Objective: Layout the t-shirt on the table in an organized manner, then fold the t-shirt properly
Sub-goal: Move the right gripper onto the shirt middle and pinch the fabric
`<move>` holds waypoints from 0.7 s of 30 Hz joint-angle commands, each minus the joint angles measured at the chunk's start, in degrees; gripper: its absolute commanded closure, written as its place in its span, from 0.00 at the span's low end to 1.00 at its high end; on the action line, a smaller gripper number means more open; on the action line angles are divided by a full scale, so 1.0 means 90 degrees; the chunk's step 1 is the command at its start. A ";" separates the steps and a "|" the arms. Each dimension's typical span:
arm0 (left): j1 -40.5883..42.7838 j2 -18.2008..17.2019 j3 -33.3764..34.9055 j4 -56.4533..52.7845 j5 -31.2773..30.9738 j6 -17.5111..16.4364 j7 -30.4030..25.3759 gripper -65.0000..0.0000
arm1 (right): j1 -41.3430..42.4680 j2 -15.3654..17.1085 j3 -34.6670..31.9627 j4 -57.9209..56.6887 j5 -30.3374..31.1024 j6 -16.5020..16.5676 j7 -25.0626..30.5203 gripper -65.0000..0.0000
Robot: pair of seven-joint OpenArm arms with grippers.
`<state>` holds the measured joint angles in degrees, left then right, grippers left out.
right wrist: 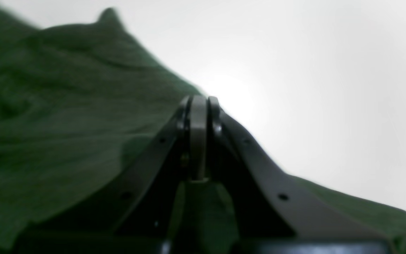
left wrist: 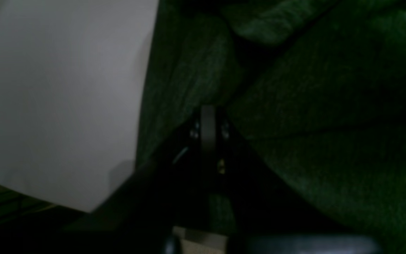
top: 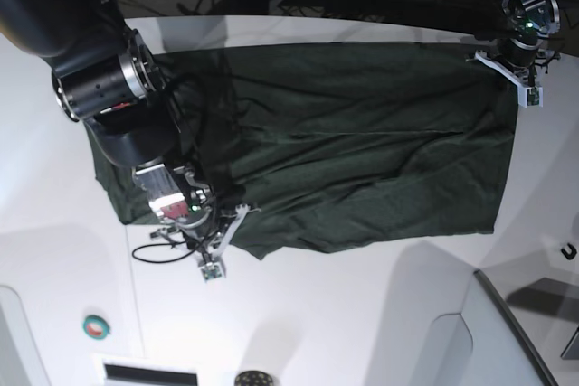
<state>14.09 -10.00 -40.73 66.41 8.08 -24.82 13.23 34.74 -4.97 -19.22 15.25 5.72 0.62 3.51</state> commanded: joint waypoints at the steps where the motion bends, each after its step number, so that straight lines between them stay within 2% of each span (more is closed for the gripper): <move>1: 0.0071 -0.0017 -0.0002 -0.0078 0.0270 0.0037 0.0527 1.00 | 0.0306 0.0010 0.0021 -0.0009 0.0005 -0.0201 0.0191 0.97; 4: 0.0071 -0.0017 -0.0002 -0.0078 0.0270 0.0037 0.0527 1.00 | 0.0345 0.0089 0.0021 -0.0087 0.0005 -0.0436 0.0328 0.97; 9: 0.0061 -0.0017 -0.0012 -0.0058 0.0270 0.0037 0.0527 1.00 | 0.0335 0.0128 0.0031 -0.0048 0.0005 -0.0553 0.0338 0.98; 11: 0.0061 -0.0017 -0.0012 -0.0048 0.0270 0.0037 0.0527 1.00 | 0.0306 0.0069 0.0031 0.0128 0.0005 -0.0191 0.0299 0.99; 13: 0.0051 -0.0017 -0.0012 -0.0048 0.0270 0.0037 0.0527 1.00 | 0.0062 -0.0058 0.0031 0.0626 0.0005 0.0483 0.0123 0.99; 15: 0.0061 -0.0017 -0.0012 -0.0048 0.0270 0.0037 0.0527 1.00 | -0.0075 -0.0165 0.0031 0.1085 0.0005 0.0932 -0.0141 0.99; 18: 0.0081 -0.0017 -0.0012 -0.0048 0.0270 0.0037 0.0527 1.00 | -0.0124 -0.0292 0.0002 0.1163 0.0005 0.1254 -0.0463 0.98; 21: 0.0081 -0.0017 -0.0012 -0.0019 0.0270 0.0037 0.0527 1.00 | -0.0114 -0.0341 0.0002 0.1153 0.0005 0.1313 -0.0541 0.97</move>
<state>13.98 -9.98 -40.80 66.52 8.16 -24.77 13.30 31.73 -8.05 -19.38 24.95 5.69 12.49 -2.63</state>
